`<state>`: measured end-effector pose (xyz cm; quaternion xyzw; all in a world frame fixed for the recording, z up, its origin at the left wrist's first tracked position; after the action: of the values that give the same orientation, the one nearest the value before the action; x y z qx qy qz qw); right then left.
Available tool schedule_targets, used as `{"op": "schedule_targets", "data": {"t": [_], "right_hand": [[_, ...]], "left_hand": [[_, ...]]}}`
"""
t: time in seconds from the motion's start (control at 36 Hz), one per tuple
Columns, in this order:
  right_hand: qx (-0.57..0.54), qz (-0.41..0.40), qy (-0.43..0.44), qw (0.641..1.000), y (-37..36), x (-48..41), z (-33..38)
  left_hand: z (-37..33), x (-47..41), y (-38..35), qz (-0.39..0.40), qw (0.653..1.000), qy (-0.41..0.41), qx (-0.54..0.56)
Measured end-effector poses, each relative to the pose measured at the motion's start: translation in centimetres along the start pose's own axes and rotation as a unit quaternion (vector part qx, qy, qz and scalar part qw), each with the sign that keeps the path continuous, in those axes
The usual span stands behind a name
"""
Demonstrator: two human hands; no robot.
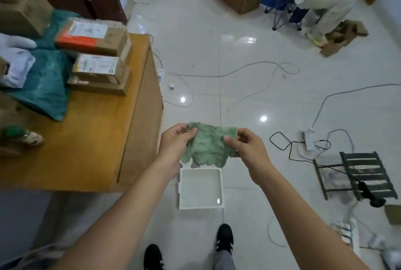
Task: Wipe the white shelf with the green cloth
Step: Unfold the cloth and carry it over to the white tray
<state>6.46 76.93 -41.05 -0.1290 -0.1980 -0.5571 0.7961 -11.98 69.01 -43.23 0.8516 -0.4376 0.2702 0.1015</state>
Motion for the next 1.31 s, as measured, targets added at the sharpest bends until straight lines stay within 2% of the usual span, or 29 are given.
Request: {"op": "schedule_targets", "data": {"t": [0.17,0.36,0.61,0.78,1.0,1.08,1.14,1.22,1.31], "right_hand": [[0.048,0.02,-0.064,0.997,1.6,-9.2,-12.4],[0.088,-0.006,-0.141,0.986,2.9,-17.3,-32.5],[0.141,-0.032,-0.181,0.973,3.7,-25.6,-55.3],[0.236,-0.061,-0.168,0.955,2.6,-29.2,-63.9],[0.328,-0.054,-0.17,0.928,1.8,-31.7,-68.8],[0.365,-0.044,-0.145,0.919,1.8,-32.2,-69.2],[0.407,-0.042,-0.097,0.907,2.0,-32.0,-68.8],[0.508,-0.043,0.068,0.858,2.5,-31.2,-67.8],[0.548,0.003,0.182,0.817,2.8,-30.1,-67.7]], "left_hand": [[13.0,-9.2,-1.5,-0.045,0.995,0.071,-0.053],[32.6,-20.1,-2.8,-0.095,0.976,0.139,-0.138],[53.4,-28.7,-2.6,-0.126,0.953,0.175,-0.213],[61.3,-32.2,-3.3,-0.165,0.934,0.178,-0.263],[66.5,-35.0,-4.3,-0.174,0.92,0.168,-0.307],[66.4,-35.3,-4.3,-0.177,0.907,0.139,-0.355],[66.1,-35.0,-4.0,-0.162,0.885,0.087,-0.427],[65.7,-34.2,-3.4,-0.108,0.813,-0.068,-0.568],[66.0,-33.4,-2.6,-0.038,0.738,-0.222,-0.636]]}}
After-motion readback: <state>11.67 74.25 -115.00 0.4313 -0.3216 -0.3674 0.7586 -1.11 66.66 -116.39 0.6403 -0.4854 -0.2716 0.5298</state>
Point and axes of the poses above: each hand's wrist, its own x-axis away from the middle knuckle, its own y-axis out of the back of the hand, z = x × y, the point moved 2 cm from there along -x, towards the middle knuckle, and after that the axes turned 6 degrees about -x, right-handed, at the moved point
